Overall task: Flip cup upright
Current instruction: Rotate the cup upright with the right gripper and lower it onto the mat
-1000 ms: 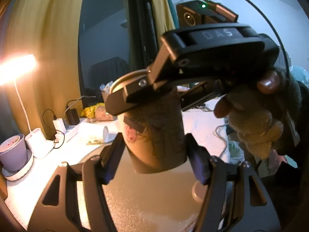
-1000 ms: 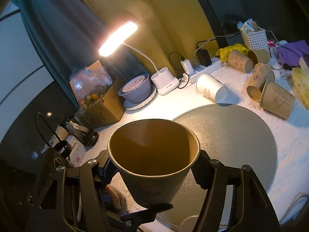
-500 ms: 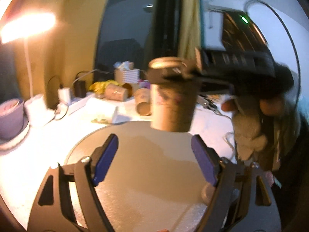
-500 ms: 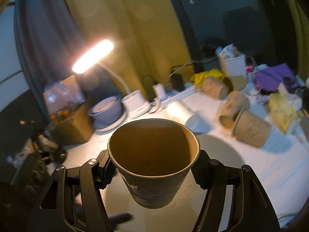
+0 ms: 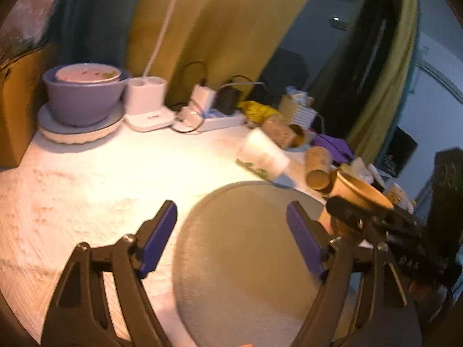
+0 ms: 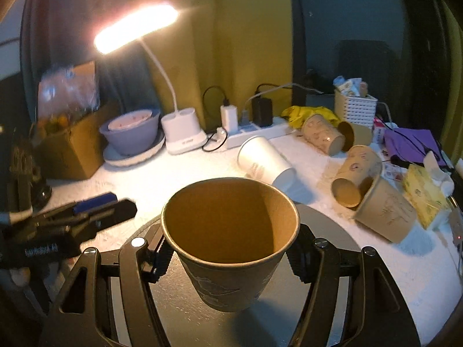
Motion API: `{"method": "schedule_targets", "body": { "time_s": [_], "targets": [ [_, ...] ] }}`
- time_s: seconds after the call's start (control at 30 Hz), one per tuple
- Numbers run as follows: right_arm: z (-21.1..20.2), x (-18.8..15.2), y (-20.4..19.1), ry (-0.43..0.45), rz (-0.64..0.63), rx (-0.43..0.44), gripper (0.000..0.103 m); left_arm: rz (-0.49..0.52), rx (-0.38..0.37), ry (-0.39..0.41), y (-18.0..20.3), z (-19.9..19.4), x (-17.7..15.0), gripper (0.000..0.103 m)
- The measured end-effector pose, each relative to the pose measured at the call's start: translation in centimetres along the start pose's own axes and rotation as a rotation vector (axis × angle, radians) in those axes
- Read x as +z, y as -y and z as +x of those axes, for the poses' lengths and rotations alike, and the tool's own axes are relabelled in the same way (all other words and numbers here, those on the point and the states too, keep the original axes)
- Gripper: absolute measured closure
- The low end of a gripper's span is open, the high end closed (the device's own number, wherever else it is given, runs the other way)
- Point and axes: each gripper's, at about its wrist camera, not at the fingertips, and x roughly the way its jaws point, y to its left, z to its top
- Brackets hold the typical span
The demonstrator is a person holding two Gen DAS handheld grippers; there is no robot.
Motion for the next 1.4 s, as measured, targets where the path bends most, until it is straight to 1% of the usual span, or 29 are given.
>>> {"method": "schedule_targets", "body": {
  "time_s": [0.13,0.33,0.47,0.8,0.9,0.93,0.97,1.0,1.2,1.4],
  "targets": [
    [1.2,-0.4,-1.3,-0.022,-0.057,-0.025,0.034,-0.01,0.015,-0.02,-0.5,0.8,0.2,0.024],
    [2.0,-1.0,-1.8,-0.059,-0.081,-0.047,0.034,0.015,0.016,-0.019,-0.1,0.8,0.1,0.024],
    [2.1,-1.2,-1.5,-0.074,-0.077,-0.062,0.034,0.02,0.018,-0.024,0.0,0.9,0.0,0.024],
    [2.8,-1.2,-0.2,-0.119,-0.045,-0.152,0.033,0.058,0.01,-0.034,0.7,1.1,-0.4,0.024],
    [2.9,-1.3,0.0,-0.133,-0.032,-0.151,0.033,0.063,0.005,-0.036,0.8,1.1,-0.4,0.024],
    [2.9,-1.4,0.1,-0.138,-0.027,-0.15,0.031,0.064,0.002,-0.036,0.9,1.1,-0.4,0.024],
    [2.9,-1.5,0.1,-0.14,-0.023,-0.149,0.026,0.068,0.002,-0.034,0.9,1.1,-0.4,0.024],
    [2.8,-1.5,0.1,-0.14,-0.021,-0.144,0.025,0.071,0.0,-0.033,1.0,1.0,-0.4,0.024],
    [2.2,-2.0,0.0,-0.147,-0.011,-0.134,0.025,0.1,-0.006,-0.028,1.7,0.9,-0.6,0.024],
    [0.9,-2.8,0.2,-0.151,0.012,-0.127,0.025,0.152,-0.011,-0.025,2.8,0.7,-1.1,0.024]
  ]
}}
